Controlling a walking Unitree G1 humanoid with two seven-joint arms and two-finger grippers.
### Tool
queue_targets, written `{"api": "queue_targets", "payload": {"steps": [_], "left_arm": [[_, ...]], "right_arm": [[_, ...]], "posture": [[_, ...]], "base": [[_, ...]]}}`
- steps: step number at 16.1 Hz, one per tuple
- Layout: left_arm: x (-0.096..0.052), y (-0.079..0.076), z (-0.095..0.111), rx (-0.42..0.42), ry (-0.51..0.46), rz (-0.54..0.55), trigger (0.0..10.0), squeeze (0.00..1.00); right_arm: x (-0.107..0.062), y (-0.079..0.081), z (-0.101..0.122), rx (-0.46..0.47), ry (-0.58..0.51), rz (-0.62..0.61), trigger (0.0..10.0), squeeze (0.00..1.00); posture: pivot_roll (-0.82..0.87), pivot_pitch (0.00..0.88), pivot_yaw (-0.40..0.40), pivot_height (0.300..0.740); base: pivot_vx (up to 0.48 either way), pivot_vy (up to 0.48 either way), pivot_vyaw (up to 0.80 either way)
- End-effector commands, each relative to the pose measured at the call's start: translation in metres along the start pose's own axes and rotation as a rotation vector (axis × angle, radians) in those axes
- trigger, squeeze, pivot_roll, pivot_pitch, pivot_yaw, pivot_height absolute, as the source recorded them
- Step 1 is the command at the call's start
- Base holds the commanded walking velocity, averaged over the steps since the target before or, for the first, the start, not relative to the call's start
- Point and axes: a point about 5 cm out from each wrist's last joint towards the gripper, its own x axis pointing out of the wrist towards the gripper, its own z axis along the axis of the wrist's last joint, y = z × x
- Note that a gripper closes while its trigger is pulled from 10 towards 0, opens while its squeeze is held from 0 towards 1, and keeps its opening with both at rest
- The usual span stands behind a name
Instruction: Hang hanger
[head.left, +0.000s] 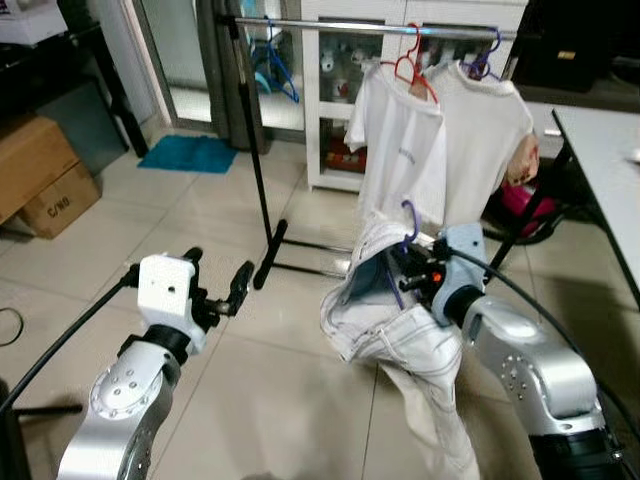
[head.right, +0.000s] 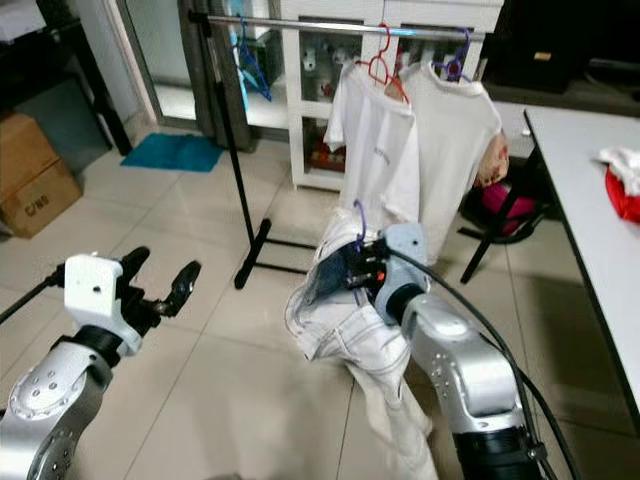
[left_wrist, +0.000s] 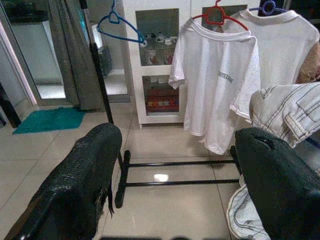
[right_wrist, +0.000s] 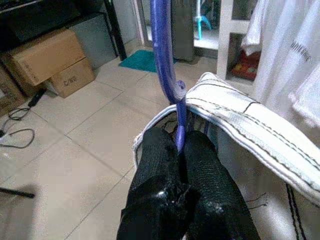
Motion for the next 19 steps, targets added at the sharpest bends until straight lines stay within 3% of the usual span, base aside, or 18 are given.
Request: {"api": "queue_targets", "payload": {"steps": [1, 3, 5, 8, 19], "left_arm": [[-0.001, 0.003, 0.004, 0.02, -0.007, 0.023, 10.0, 0.0], [-0.001, 0.003, 0.005, 0.017, -0.006, 0.027, 10.0, 0.0], [-0.002, 0.004, 0.006, 0.023, -0.002, 0.033, 10.0, 0.0], [-0.002, 0.005, 0.005, 0.055, 0.013, 0.029, 10.0, 0.0], [0.002, 0.004, 0.008, 0.086, 0.032, -0.048, 10.0, 0.0]], "right_arm": [[0.003, 0.005, 0.013, -0.013, -0.075, 0.01, 10.0, 0.0], [0.004, 0.004, 0.017, -0.006, -0.103, -0.001, 10.0, 0.0], [0.008, -0.002, 0.018, -0.016, -0.086, -0.058, 10.0, 0.0], [0.01, 0.004, 0.025, 0.031, -0.118, -0.003, 10.0, 0.0], [0.013, -0.004, 0.029, -0.011, -0.129, -0.069, 10.0, 0.0]], "posture": [[-0.08, 0.0, 0.042, 0.74], [-0.08, 0.0, 0.04, 0.74], [-0.07, 0.0, 0.037, 0.74], [-0.07, 0.0, 0.035, 0.74], [-0.07, 0.0, 0.046, 0.74]], "base": [[0.431, 0.0, 0.8], [0.437, 0.0, 0.8], [0.435, 0.0, 0.0], [0.435, 0.0, 0.0], [0.436, 0.0, 0.0]]}}
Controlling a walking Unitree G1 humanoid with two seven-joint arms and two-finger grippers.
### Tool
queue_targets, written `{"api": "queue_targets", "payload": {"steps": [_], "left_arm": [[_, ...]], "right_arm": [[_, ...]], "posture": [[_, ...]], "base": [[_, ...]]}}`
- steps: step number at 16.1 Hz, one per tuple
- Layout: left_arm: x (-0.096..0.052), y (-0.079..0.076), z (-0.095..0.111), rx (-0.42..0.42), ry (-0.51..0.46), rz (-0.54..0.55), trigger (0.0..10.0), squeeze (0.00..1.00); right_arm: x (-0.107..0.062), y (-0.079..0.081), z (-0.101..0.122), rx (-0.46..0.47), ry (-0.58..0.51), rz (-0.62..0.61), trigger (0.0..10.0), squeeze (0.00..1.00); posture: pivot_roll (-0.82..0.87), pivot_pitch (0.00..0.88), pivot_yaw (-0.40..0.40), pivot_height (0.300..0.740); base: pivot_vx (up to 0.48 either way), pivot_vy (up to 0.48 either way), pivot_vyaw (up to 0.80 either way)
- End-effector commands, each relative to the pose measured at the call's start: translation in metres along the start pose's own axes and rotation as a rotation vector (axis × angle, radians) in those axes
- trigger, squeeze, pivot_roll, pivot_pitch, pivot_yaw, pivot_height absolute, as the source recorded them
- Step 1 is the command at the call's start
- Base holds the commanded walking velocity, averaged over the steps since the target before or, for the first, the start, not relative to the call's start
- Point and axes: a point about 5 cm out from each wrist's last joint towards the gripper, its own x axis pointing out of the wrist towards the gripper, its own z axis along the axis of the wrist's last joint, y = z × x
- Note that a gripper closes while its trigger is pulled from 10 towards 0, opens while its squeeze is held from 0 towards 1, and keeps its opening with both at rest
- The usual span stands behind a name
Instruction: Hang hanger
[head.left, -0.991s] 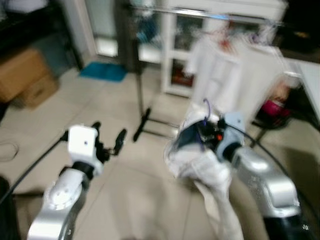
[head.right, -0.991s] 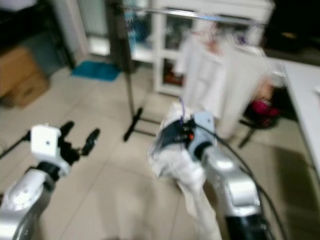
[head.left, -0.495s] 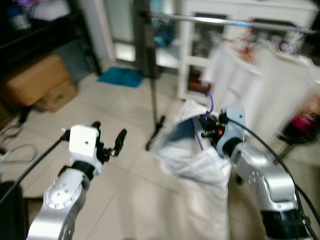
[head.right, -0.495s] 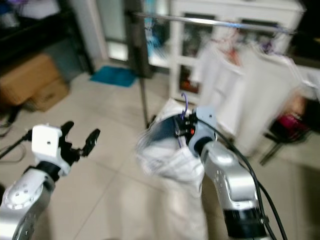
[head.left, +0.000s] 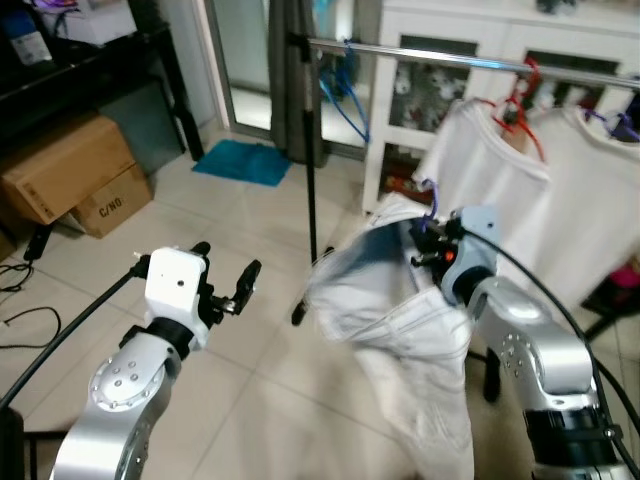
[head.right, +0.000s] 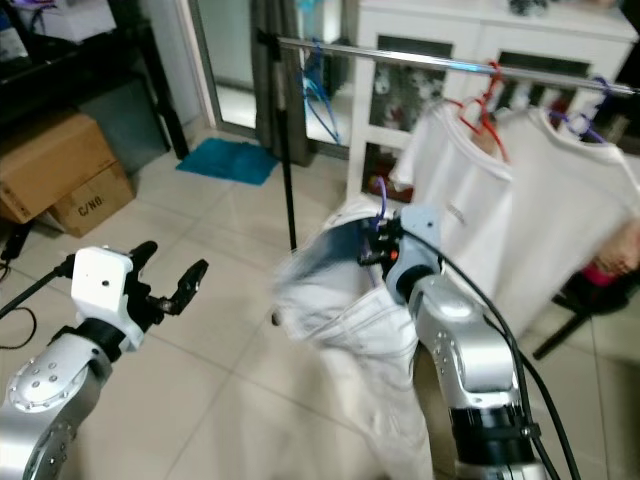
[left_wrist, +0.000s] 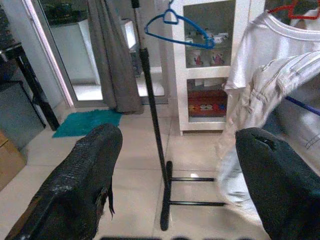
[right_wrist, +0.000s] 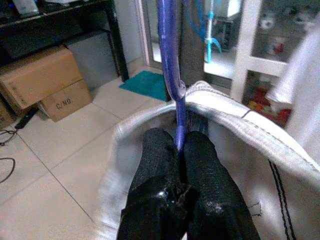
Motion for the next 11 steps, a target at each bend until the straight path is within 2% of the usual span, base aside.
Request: {"api": "queue_targets", "payload": {"steps": [1, 10, 11], "left_arm": [[0.0, 0.0032, 0.0002, 0.012, 0.012, 0.0, 10.0, 0.0], [0.0004, -0.0017, -0.0006, 0.009, 0.015, -0.044, 10.0, 0.0], [0.0012, -0.0019, -0.0003, 0.009, 0.013, -0.046, 10.0, 0.0]], "right_arm": [[0.002, 0.0095, 0.0133, -0.01, -0.069, 0.031, 10.0, 0.0], [0.0046, 0.0053, 0.0136, 0.01, -0.067, 0.007, 10.0, 0.0], [0.0046, 0.0042, 0.013, 0.012, -0.065, 0.005, 10.0, 0.0]], "posture": [[-0.07, 0.0, 0.046, 0.74], [-0.07, 0.0, 0.047, 0.74], [-0.07, 0.0, 0.047, 0.74]], "base": [[0.435, 0.0, 0.0], [0.436, 0.0, 0.0], [0.439, 0.0, -0.8]]}}
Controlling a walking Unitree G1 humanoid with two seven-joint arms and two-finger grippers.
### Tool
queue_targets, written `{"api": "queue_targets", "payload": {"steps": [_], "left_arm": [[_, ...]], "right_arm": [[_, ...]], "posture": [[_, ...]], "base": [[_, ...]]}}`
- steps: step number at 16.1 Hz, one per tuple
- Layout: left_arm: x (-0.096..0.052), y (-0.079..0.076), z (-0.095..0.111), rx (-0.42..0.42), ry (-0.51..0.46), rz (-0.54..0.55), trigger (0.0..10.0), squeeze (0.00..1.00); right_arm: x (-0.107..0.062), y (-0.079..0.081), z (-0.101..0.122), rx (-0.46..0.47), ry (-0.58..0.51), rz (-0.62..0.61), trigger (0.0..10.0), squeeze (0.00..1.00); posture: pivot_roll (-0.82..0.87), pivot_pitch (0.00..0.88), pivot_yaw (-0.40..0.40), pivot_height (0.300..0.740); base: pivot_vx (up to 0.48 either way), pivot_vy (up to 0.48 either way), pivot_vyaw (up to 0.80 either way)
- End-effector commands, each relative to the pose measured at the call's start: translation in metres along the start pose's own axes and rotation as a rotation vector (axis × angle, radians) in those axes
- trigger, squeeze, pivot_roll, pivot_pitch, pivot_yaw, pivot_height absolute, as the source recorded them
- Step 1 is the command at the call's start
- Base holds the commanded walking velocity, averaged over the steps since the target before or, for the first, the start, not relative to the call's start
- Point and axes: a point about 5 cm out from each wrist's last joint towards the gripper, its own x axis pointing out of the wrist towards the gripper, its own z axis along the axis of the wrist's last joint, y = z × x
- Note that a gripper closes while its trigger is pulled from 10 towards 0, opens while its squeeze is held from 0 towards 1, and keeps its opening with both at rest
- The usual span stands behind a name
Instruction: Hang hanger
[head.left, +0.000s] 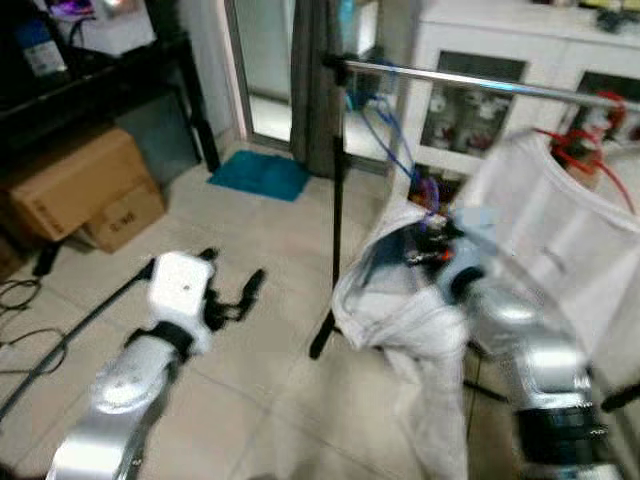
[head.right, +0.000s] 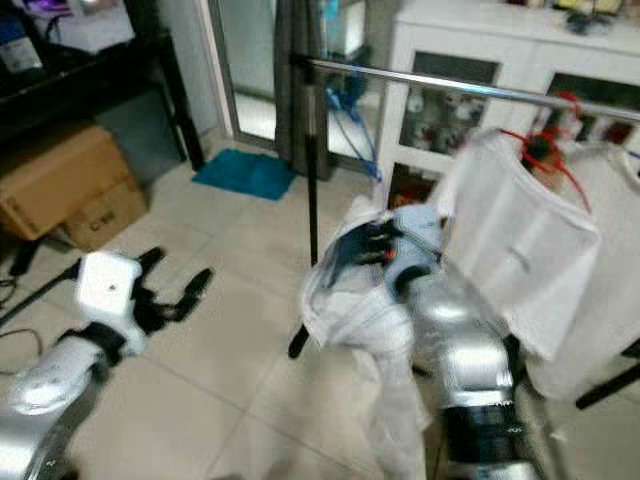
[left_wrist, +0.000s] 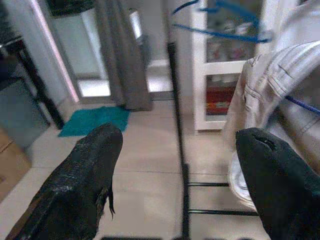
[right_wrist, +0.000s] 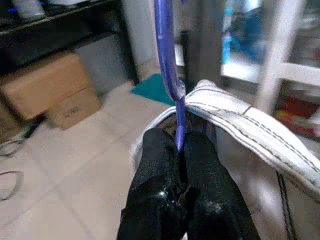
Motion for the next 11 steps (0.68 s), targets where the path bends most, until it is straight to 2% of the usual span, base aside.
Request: {"api": "queue_targets", "payload": {"steps": [1, 2, 7, 11], "left_arm": [[0.003, -0.005, 0.007, 0.003, -0.029, -0.028, 10.0, 0.0], [0.003, -0.005, 0.007, 0.003, -0.029, -0.029, 10.0, 0.0], [0.001, -0.007, 0.005, -0.002, -0.017, -0.049, 10.0, 0.0], [0.0, -0.009, 0.002, -0.002, -0.002, -0.07, 10.0, 0.0]], "right_arm": [[-0.002, -0.008, 0.019, -0.02, -0.078, -0.022, 10.0, 0.0], [-0.002, -0.009, 0.019, -0.02, -0.078, -0.023, 10.0, 0.0], [-0.002, -0.008, 0.016, -0.025, -0.063, -0.021, 10.0, 0.0], [-0.009, -0.023, -0.001, -0.074, 0.044, -0.069, 10.0, 0.0]], "posture": [[-0.07, 0.0, 0.047, 0.74], [-0.07, 0.0, 0.047, 0.74], [-0.07, 0.0, 0.047, 0.74], [-0.08, 0.0, 0.041, 0.74]], "base": [[0.435, 0.0, -0.8], [0.435, 0.0, -0.55], [0.433, 0.0, 0.0], [0.424, 0.0, -0.8]]}}
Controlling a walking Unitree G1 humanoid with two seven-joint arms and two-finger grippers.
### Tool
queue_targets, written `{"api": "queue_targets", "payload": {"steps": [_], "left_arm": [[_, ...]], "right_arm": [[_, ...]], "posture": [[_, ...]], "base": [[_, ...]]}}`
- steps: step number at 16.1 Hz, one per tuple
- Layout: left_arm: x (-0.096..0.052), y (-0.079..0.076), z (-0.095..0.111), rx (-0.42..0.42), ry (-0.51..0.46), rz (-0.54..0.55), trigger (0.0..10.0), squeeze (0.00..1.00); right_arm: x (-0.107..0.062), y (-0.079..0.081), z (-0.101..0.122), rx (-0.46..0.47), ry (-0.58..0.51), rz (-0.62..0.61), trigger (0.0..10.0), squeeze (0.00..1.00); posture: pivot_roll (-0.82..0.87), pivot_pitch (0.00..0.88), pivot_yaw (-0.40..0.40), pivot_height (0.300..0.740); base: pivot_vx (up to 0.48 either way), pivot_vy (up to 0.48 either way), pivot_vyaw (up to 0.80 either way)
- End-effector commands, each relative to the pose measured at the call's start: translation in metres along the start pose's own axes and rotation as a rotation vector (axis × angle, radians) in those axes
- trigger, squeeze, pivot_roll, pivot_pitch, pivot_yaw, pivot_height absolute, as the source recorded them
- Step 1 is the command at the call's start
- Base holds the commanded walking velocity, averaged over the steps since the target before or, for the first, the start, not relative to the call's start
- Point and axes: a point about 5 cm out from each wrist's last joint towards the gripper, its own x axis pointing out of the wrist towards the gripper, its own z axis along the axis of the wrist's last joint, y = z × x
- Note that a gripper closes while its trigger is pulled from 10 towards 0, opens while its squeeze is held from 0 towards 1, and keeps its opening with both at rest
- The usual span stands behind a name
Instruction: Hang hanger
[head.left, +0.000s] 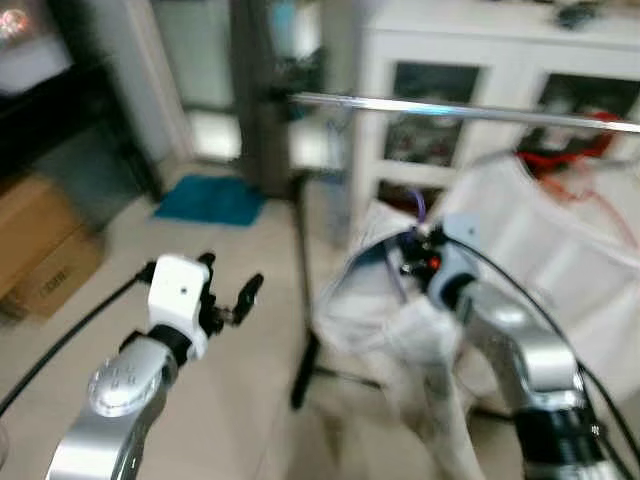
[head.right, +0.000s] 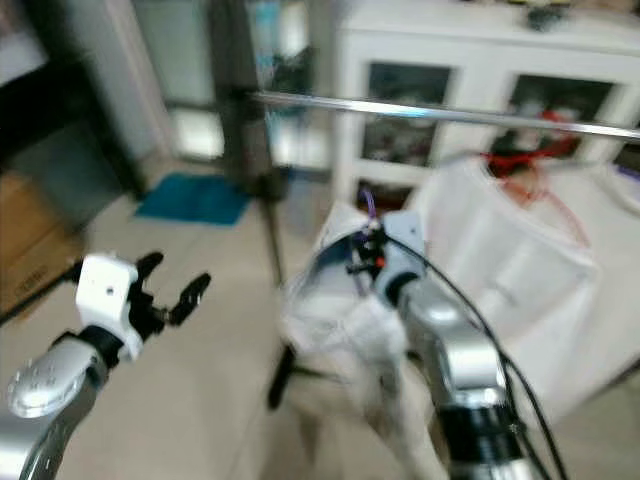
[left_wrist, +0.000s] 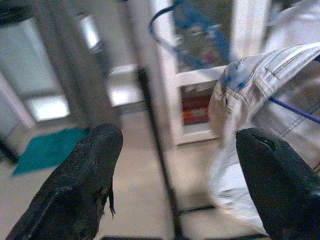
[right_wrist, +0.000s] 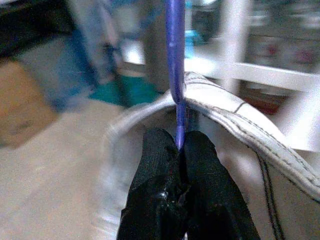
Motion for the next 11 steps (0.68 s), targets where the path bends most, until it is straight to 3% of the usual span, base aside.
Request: {"api": "queue_targets", "payload": {"steps": [1, 4, 9, 11], "left_arm": [[0.001, -0.006, 0.0, -0.005, -0.002, -0.032, 10.0, 0.0], [-0.002, -0.01, -0.001, 0.004, 0.01, -0.06, 10.0, 0.0], [-0.004, -0.012, 0.006, 0.032, -0.02, -0.088, 10.0, 0.0], [-0.006, -0.011, 0.013, 0.037, -0.04, -0.105, 10.0, 0.0]], "right_arm": [[-0.006, -0.012, 0.004, -0.016, -0.019, -0.048, 10.0, 0.0], [-0.009, -0.014, 0.009, -0.01, -0.057, -0.03, 10.0, 0.0], [-0.01, -0.016, 0.031, -0.011, -0.15, -0.017, 10.0, 0.0], [-0.01, -0.01, 0.044, -0.02, -0.2, 0.009, 10.0, 0.0]], "posture": [[-0.08, 0.0, 0.04, 0.74], [-0.07, 0.0, 0.033, 0.74], [-0.07, 0.0, 0.034, 0.74], [-0.06, 0.0, 0.03, 0.74]], "base": [[0.416, 0.0, -0.8], [0.372, 0.0, -0.17], [0.0, 0.0, 0.0], [0.0, 0.0, 0.0]]}}
